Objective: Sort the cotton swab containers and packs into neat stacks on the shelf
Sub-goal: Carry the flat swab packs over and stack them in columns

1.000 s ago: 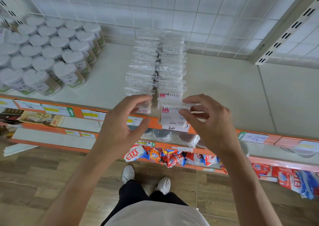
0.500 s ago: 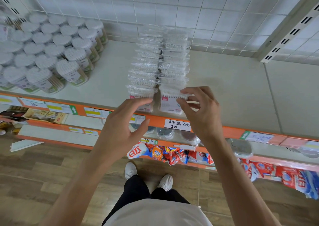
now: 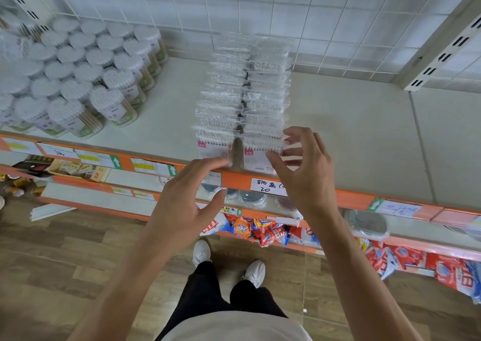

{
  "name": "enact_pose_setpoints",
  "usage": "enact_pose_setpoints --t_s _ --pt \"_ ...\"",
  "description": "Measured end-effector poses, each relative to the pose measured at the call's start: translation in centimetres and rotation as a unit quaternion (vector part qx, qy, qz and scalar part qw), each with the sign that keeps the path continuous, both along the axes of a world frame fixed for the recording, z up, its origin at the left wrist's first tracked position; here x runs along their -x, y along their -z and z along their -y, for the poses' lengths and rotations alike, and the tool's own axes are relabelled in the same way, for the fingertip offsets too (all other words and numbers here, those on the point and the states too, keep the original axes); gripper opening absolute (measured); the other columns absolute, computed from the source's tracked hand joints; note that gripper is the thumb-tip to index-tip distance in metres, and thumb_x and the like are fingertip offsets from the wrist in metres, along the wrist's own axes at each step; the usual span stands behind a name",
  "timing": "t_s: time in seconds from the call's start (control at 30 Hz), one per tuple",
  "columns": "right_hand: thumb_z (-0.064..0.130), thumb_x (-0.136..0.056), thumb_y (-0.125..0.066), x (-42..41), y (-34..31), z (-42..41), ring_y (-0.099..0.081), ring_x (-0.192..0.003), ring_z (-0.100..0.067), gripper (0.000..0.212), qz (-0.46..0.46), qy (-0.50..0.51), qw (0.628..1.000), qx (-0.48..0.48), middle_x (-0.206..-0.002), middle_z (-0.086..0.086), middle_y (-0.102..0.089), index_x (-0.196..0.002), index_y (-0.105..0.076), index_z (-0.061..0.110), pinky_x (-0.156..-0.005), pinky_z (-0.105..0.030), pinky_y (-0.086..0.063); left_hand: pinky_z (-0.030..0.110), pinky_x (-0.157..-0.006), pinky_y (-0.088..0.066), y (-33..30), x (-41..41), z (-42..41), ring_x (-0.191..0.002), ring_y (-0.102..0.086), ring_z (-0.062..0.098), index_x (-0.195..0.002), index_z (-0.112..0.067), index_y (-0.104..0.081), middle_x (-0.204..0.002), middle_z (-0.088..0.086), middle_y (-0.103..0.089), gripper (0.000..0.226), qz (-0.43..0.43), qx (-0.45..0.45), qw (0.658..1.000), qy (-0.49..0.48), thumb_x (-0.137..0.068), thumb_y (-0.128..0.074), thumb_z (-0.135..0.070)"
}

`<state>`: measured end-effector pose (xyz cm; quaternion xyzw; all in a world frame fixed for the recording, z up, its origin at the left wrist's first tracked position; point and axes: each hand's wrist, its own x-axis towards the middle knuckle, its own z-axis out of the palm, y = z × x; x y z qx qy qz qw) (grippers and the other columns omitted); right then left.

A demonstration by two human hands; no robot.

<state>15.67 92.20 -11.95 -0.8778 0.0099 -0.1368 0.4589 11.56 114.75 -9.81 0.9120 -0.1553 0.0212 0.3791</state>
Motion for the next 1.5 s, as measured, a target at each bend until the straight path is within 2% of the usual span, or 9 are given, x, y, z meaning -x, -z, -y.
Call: enact_pose_setpoints --t_s 0.2,0.37,0.5,0.57,0.67,0.8,0.93,1.23,1.5 --pt "0.035 -0.091 -0.072 2.5 -1.2 0.7 -0.054 -0.116 -0.012 0.045 0.035 -0.02 0.995 0.094 -0.134 0.0 -0.047 -0.129 -0.056 0.017 -0.093 -0.014 -0.04 0.006 -0.099 -0.033 0.1 0.2 0.3 -0.121 -0.048 -0.012 -0.137 -0.025 -0.056 -0.133 -0.018 -0.059 0.049 -0.002 -0.002 1.0 0.011 -0.091 -0.07 -0.012" --pt "0.03 -0.09 -0.074 4.6 -1.1 -0.5 -0.06 -0.115 -0.021 0.041 0.02 -0.046 0.99 0.131 -0.14 0.0 -0.047 -0.127 -0.06 0.019 -0.081 -0.033 -0.058 0.005 -0.103 -0.031 0.0 1.3 -1.4 -0.127 -0.045 -0.012 -0.141 -0.034 -0.051 -0.136 -0.03 -0.051 0.057 0.017 0.017 1.0 0.016 -0.092 -0.069 -0.01" --pt "0.029 -0.089 -0.075 4.7 -1.7 -2.6 -0.057 -0.121 -0.019 0.042 0.033 -0.047 0.989 0.135 -0.139 0.001 -0.051 -0.127 -0.061 0.02 -0.091 -0.027 -0.05 0.003 -0.102 -0.029 0.4 2.0 -3.7 -0.126 -0.042 -0.016 -0.142 -0.035 -0.05 -0.135 -0.039 -0.045 0.061 0.018 0.017 1.0 0.011 -0.09 -0.072 -0.011" --pt "0.027 -0.088 -0.076 4.9 -2.0 -4.5 -0.057 -0.121 -0.02 0.043 0.042 -0.066 0.987 0.138 -0.137 0.002 -0.053 -0.128 -0.061 0.019 -0.092 -0.034 -0.054 0.004 -0.102 -0.031 0.6 2.4 -5.4 -0.126 -0.042 -0.016 -0.143 -0.037 -0.049 -0.135 -0.04 -0.044 0.062 0.006 0.017 1.0 0.005 -0.09 -0.072 -0.014" --pt "0.029 -0.09 -0.073 5.4 -2.1 -8.4 -0.054 -0.124 -0.019 0.044 0.026 -0.101 0.985 0.139 -0.137 0.005 -0.053 -0.131 -0.057 0.022 -0.093 -0.042 -0.055 0.013 -0.104 -0.037 0.5 3.4 -8.8 -0.13 -0.046 -0.005 -0.145 -0.039 -0.047 -0.14 -0.028 -0.05 0.062 -0.006 0.016 1.0 -0.005 -0.091 -0.069 -0.019" --pt "0.039 -0.091 -0.068 6.6 -2.1 -15.4 -0.052 -0.128 -0.016 0.049 -0.001 -0.16 0.973 0.165 -0.139 0.007 -0.051 -0.135 -0.051 0.027 -0.103 -0.031 -0.046 0.017 -0.107 -0.038 0.2 6.3 -14.9 -0.134 -0.044 -0.003 -0.146 -0.036 -0.047 -0.142 -0.024 -0.049 0.058 -0.005 0.021 0.999 -0.041 -0.091 -0.064 -0.027" --pt "0.049 -0.091 -0.061 8.0 -2.2 -24.3 -0.048 -0.132 -0.018 0.053 0.002 -0.24 0.956 0.169 -0.142 0.005 -0.049 -0.138 -0.046 0.027 -0.106 -0.038 -0.046 0.034 -0.112 -0.041 0.2 10.4 -23.0 -0.14 -0.041 0.006 -0.148 -0.037 -0.043 -0.147 -0.015 -0.049 0.063 -0.015 0.018 0.995 -0.096 -0.091 -0.067 -0.029" --pt "0.058 -0.096 -0.049 10.7 -3.3 -42.5 -0.023 -0.147 -0.011 0.062 -0.015 -0.366 0.911 0.19 -0.161 0.013 -0.022 -0.151 -0.032 0.036 -0.118 -0.038 -0.029 0.04 -0.118 -0.034 -0.9 19.3 -39.1 -0.149 -0.027 0.007 -0.152 -0.038 -0.036 -0.158 -0.007 -0.036 0.066 -0.006 -0.038 0.976 -0.214 -0.093 -0.063 -0.048" --pt "0.059 -0.097 -0.044 9.1 -3.8 -52.2 -0.02 -0.146 -0.005 0.061 -0.008 -0.425 0.886 0.186 -0.158 0.017 -0.021 -0.153 -0.03 0.038 -0.117 -0.036 -0.028 0.013 -0.117 -0.02 -1.0 20.5 -46.6 -0.147 -0.028 0.004 -0.152 -0.037 -0.037 -0.156 -0.007 -0.039 0.063 -0.006 -0.047 0.959 -0.279 -0.095 -0.052 -0.057"
